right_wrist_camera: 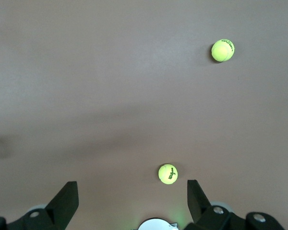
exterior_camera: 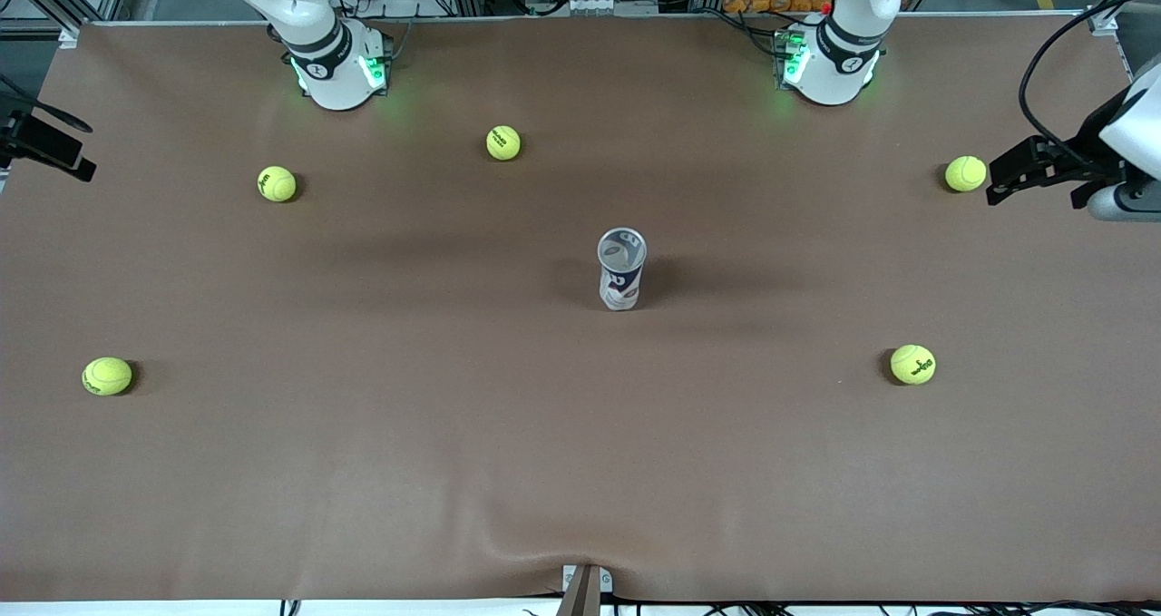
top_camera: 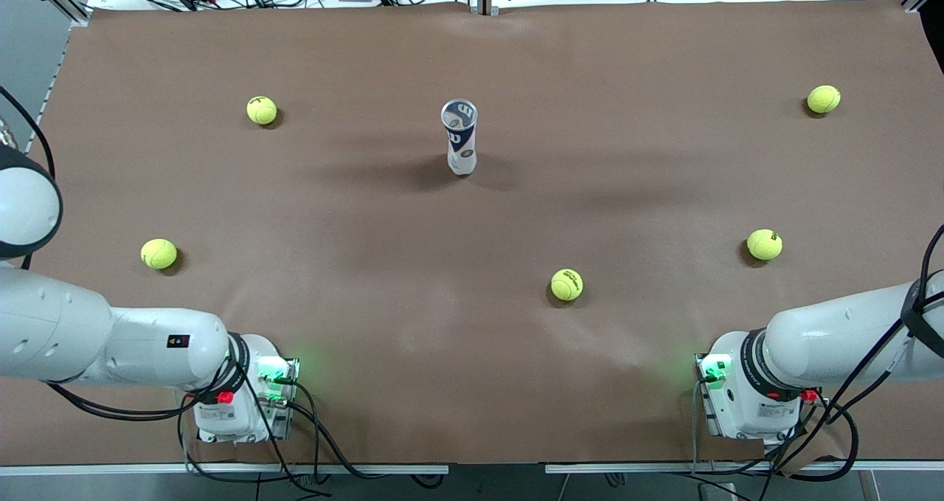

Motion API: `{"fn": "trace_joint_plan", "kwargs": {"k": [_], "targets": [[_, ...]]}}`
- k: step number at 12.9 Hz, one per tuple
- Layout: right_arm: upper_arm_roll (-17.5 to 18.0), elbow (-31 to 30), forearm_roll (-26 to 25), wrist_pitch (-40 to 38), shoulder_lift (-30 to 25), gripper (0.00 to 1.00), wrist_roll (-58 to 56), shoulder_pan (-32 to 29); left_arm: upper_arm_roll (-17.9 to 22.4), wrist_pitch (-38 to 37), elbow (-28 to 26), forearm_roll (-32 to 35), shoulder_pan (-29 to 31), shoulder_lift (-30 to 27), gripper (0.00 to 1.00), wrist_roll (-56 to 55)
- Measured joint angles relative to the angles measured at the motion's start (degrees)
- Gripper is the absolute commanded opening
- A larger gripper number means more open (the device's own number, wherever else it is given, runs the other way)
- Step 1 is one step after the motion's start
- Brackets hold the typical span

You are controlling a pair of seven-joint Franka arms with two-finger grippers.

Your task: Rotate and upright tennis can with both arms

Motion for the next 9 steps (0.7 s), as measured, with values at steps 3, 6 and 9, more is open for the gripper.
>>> {"fn": "trace_joint_plan", "kwargs": {"k": [3, 6, 9], "targets": [[0.0, 0.0, 0.0, 0.0, 0.0, 1.00, -1.8, 0.0, 0.2, 0.0, -1.1, 0.0, -0.1, -1.2, 1.00, 0.0], [0.0, 0.0, 0.0, 0.0, 0.0, 1.00, -2.0, 0.0, 0.8, 0.0, -1.3, 0.0, -1.9, -1.4, 1.00, -0.1], [0.0, 0.0, 0.0, 0.0, 0.0, 1.00, -2.0, 0.0, 1.9, 0.0, -1.3, 0.0, -2.6, -1.4, 1.00, -0.1]]}}
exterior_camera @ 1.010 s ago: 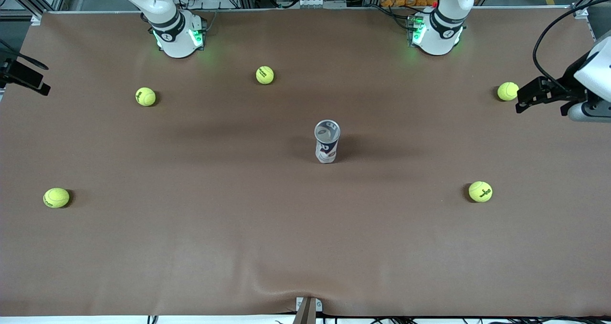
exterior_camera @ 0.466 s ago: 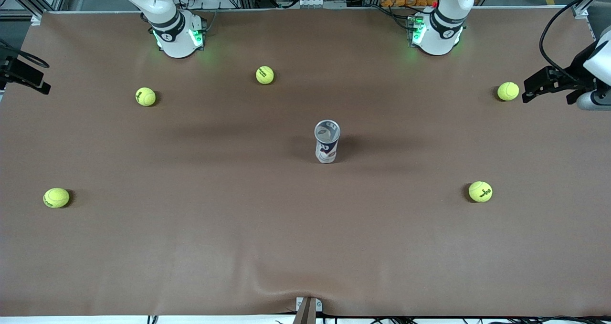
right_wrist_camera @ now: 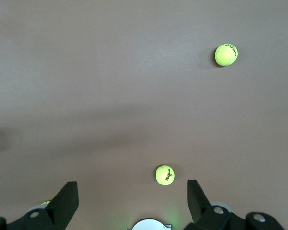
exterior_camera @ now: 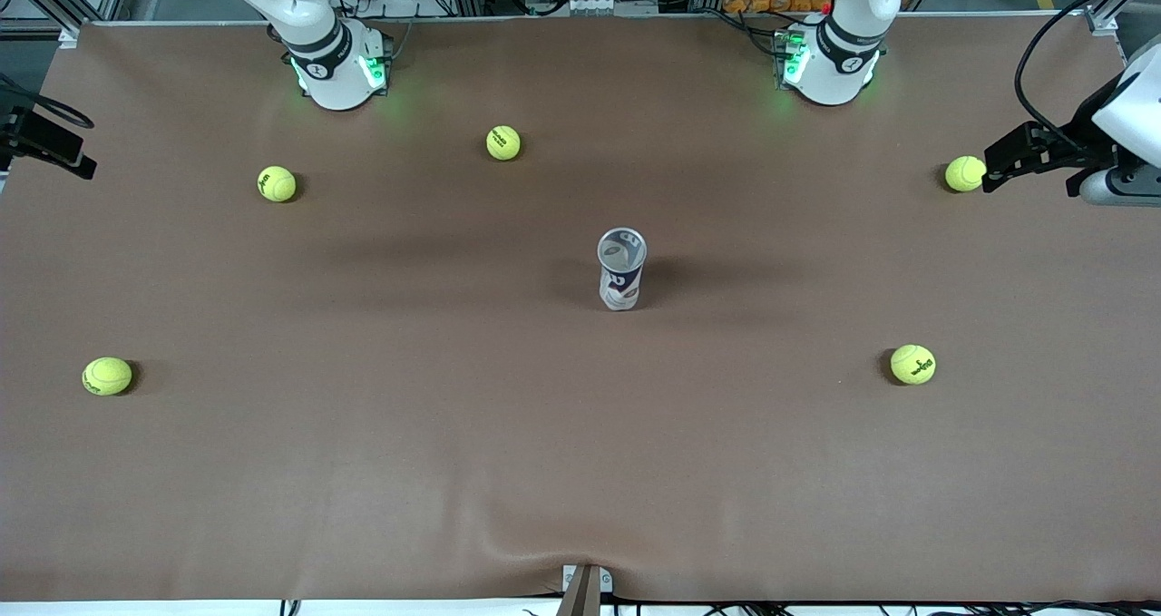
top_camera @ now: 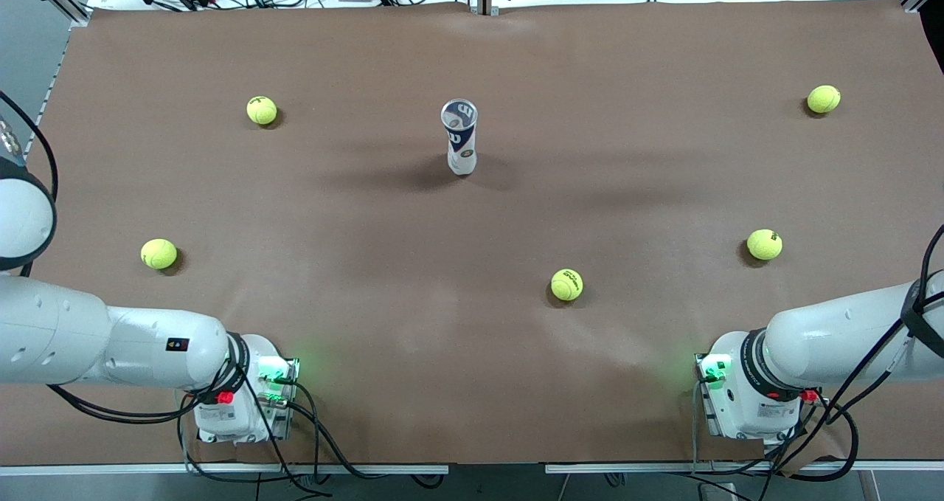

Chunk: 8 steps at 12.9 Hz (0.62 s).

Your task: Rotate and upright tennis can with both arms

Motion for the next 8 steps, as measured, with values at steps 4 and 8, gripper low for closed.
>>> {"fn": "trace_joint_plan", "kwargs": {"k": [4, 8], "targets": [[0.0, 0.0, 0.0, 0.0, 0.0, 1.00, 0.0, 0.0, 0.5, 0.0, -0.1, 0.0, 0.0, -0.7, 1.00, 0.0], [0.0, 0.0, 0.0, 0.0, 0.0, 1.00, 0.0, 0.0, 0.7, 0.0, -0.2, 0.0, 0.0, -0.7, 1.00, 0.1]]}}
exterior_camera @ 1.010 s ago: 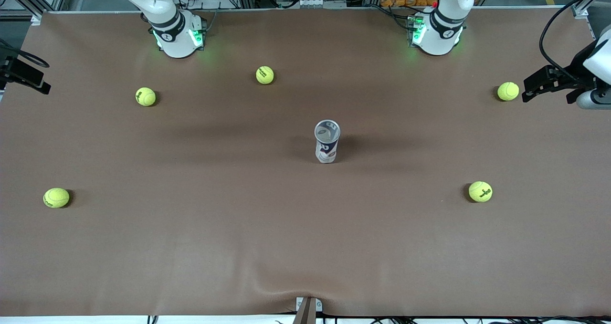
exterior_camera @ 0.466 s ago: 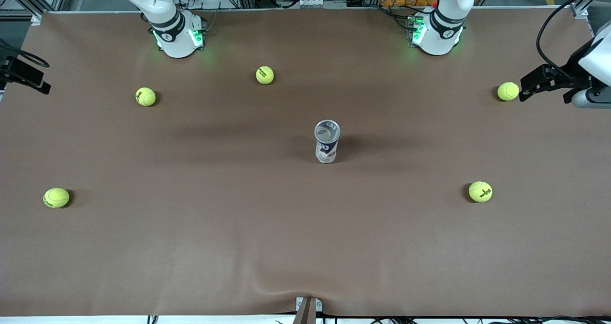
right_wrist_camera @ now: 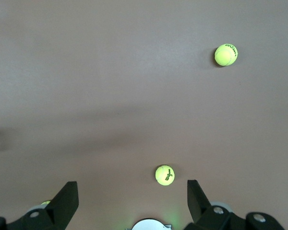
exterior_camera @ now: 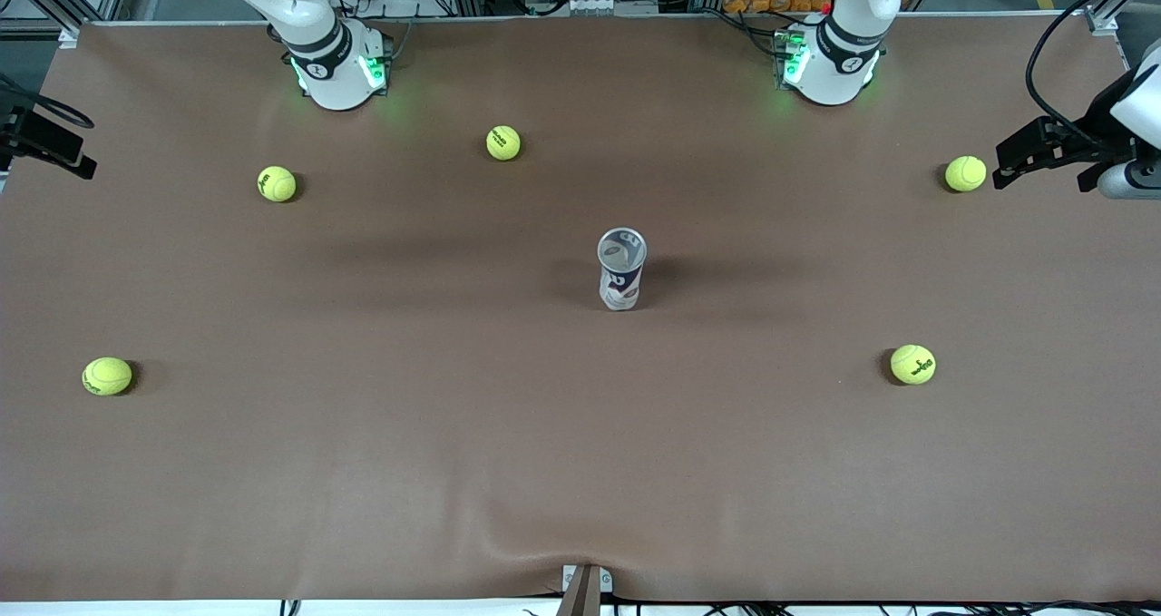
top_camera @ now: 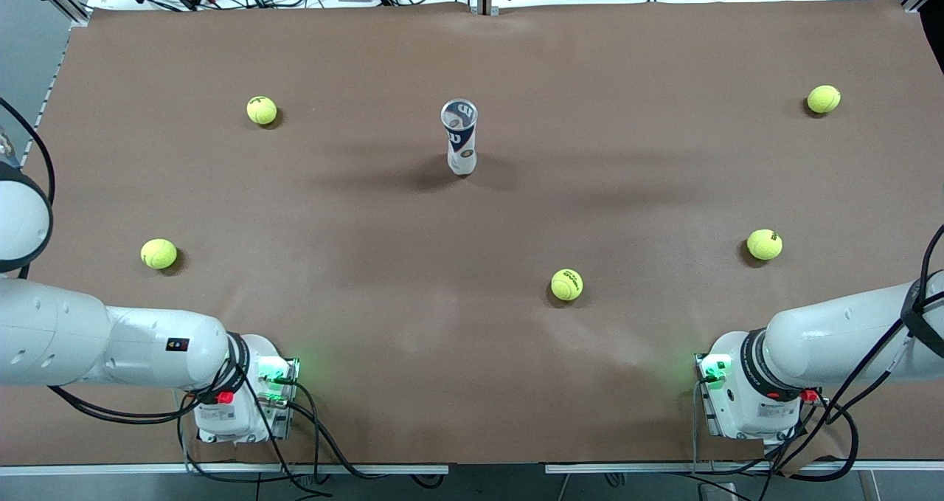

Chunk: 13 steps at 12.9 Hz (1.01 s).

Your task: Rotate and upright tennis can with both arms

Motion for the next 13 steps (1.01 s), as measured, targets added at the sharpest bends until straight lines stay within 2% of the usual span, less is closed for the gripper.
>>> {"fn": "trace_joint_plan", "kwargs": {"k": [13], "targets": [[0.1, 0.0, 0.0, 0.0, 0.0, 1.00, 0.0, 0.0, 1.1, 0.0, -0.2, 0.0, 0.0, 0.0, 1.00, -0.2]]}}
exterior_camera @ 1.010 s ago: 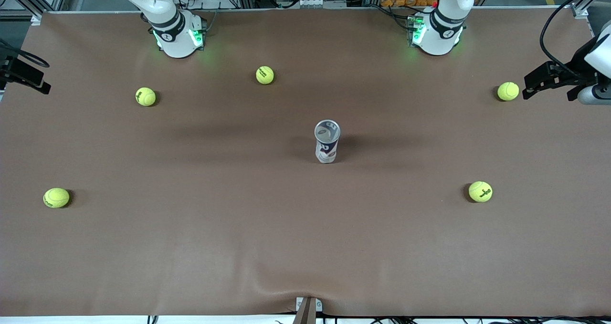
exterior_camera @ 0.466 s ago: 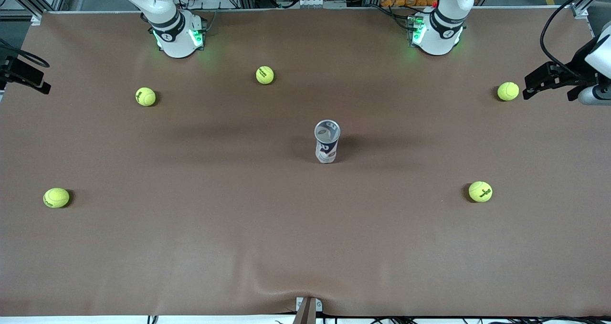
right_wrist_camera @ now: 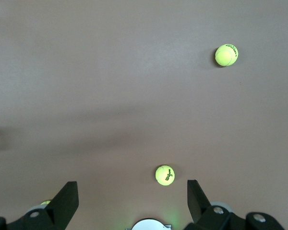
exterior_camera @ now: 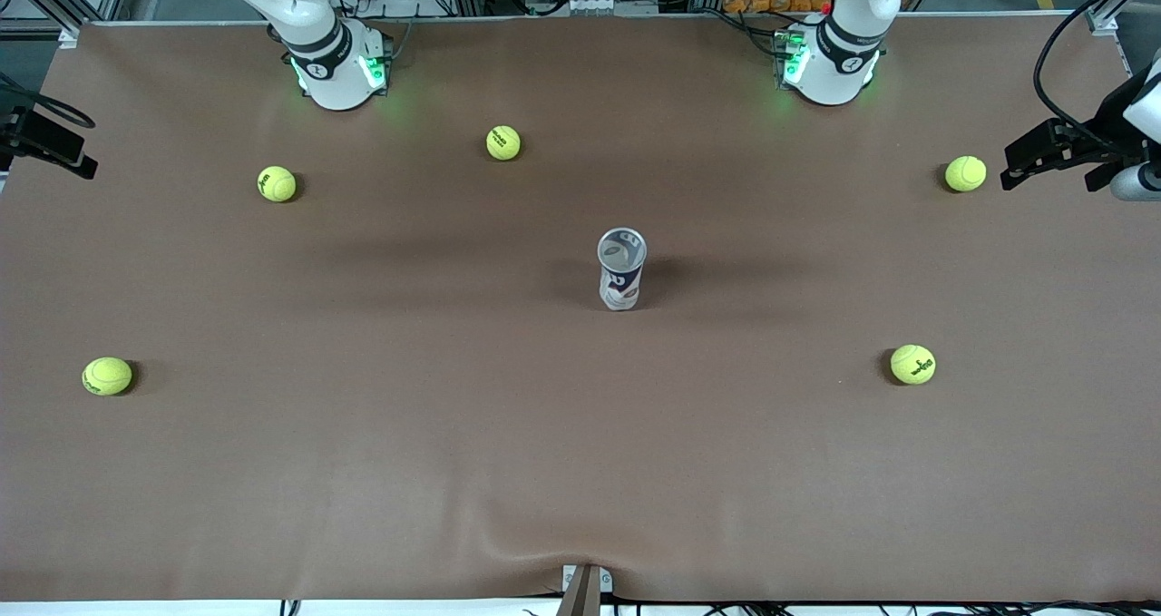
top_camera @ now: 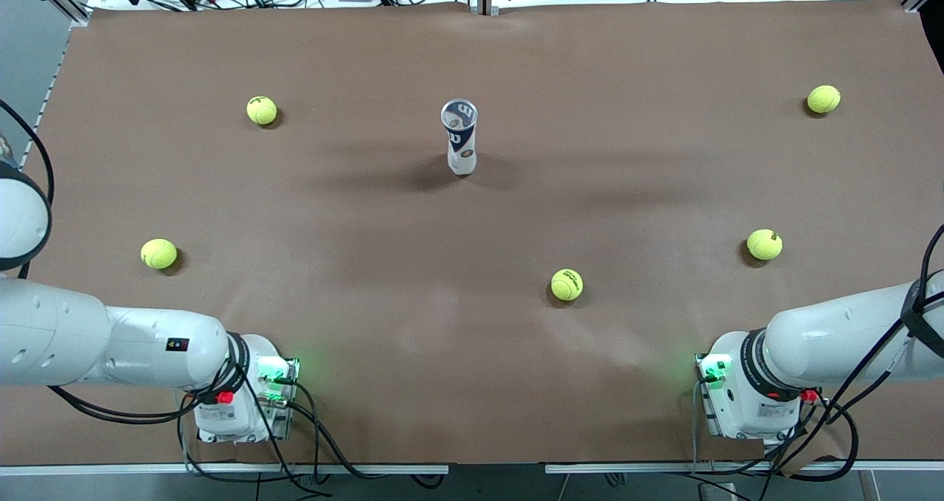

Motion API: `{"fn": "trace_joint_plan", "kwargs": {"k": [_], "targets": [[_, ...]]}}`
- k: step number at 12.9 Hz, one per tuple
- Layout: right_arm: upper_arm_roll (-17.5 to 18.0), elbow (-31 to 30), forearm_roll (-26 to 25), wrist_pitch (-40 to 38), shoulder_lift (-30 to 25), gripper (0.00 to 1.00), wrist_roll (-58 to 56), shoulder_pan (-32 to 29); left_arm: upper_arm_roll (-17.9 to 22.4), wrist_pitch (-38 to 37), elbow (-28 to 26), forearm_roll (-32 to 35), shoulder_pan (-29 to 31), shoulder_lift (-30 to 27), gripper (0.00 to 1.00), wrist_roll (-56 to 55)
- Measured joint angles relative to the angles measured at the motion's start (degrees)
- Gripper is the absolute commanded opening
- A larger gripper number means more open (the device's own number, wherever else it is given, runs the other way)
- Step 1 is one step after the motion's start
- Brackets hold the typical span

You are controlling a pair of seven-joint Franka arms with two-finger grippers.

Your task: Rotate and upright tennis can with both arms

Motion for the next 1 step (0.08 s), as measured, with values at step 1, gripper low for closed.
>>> {"fn": "trace_joint_plan", "kwargs": {"k": [1], "targets": [[0.0, 0.0, 0.0, 0.0, 0.0, 1.00, 0.0, 0.0, 0.0, 0.0, 0.0, 0.0, 0.0, 0.0, 1.00, 0.0]]}}
